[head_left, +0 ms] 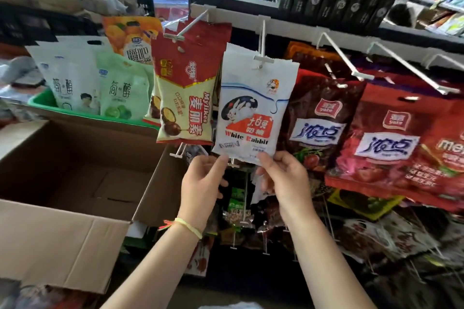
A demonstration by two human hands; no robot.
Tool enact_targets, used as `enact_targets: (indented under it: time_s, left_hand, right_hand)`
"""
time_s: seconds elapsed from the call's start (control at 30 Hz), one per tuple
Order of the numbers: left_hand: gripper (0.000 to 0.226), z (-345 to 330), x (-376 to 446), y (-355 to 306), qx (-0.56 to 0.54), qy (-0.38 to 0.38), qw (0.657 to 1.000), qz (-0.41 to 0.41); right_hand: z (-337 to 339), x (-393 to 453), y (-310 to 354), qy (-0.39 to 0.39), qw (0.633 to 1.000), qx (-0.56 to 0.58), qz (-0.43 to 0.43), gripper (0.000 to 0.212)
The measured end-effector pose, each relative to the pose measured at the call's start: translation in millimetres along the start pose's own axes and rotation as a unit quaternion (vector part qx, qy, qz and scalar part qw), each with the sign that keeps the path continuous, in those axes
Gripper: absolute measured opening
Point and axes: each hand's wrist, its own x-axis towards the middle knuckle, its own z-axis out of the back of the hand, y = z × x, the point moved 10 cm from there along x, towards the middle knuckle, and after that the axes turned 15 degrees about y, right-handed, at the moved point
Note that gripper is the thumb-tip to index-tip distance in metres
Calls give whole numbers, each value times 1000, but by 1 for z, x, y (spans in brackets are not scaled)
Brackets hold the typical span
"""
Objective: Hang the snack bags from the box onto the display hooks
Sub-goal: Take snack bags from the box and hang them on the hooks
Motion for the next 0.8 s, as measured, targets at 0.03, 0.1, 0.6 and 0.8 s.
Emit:
enact_targets:
  time_s: [0.03, 0.1, 0.6, 0.8]
  left_hand:
    - [28, -11, 1, 6, -109, 41, 993, 27]
    - [35, -23, 7, 4, -212, 92, 972, 30]
    - [17, -29, 33, 25, -385, 148, 908, 75]
    - [10, -22, 38, 32, -379, 105, 916, 73]
  right_hand:
    - [-1, -1, 1, 5, 1000, 4, 2, 16]
    - [-2, -3, 2, 8, 1000, 1, 6, 14]
    - [-2, -6, -1, -20, 985, -164, 46, 26]
    - [2, 1, -8, -38, 985, -163, 34, 26]
